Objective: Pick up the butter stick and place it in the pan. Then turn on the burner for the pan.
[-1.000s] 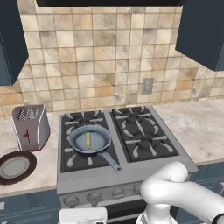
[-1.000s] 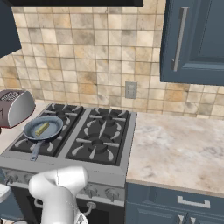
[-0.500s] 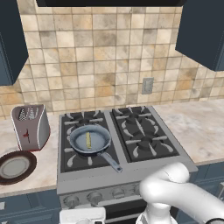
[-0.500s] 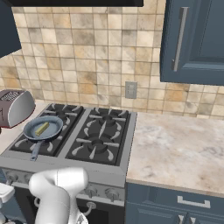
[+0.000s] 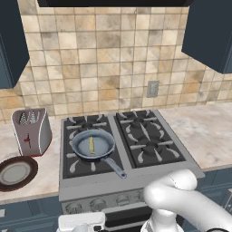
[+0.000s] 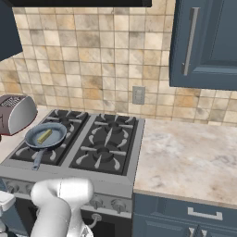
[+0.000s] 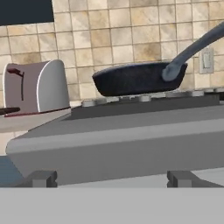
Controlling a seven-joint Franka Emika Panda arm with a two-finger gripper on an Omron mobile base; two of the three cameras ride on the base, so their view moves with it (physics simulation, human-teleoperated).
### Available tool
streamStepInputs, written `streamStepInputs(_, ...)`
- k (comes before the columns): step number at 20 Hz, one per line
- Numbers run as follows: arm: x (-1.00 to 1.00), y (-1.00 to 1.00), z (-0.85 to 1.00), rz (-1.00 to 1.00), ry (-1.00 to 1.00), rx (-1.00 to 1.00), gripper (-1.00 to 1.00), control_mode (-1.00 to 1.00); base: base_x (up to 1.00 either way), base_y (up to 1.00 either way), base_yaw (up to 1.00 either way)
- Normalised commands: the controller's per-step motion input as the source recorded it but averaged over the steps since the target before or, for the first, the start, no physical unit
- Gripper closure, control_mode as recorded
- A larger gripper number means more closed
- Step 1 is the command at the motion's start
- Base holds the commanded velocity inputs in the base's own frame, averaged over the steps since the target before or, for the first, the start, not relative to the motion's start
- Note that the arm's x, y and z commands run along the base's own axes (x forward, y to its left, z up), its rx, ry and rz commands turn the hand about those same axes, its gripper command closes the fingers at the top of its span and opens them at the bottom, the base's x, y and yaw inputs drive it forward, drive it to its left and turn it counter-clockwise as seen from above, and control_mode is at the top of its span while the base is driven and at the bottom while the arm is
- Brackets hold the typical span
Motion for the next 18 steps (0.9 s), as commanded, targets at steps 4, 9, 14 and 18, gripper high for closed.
streamStepInputs(4, 0.11, 0.03, -0.15, 0.0, 0.02, -0.02, -1.0, -1.0, 0.0, 0.0, 0.0)
streamStepInputs(9, 0.05, 0.0, -0.3, 0.0, 0.0, -0.02, -1.0, -1.0, 0.0, 0.0, 0.0)
streamStepInputs(14, 0.02, 0.0, -0.29, 0.0, 0.0, -0.03, -1.0, -1.0, 0.0, 0.0, 0.0)
streamStepInputs(18, 0.07, 0.11, -0.19, 0.0, 0.0, -0.03, -1.0, -1.0, 0.0, 0.0, 0.0)
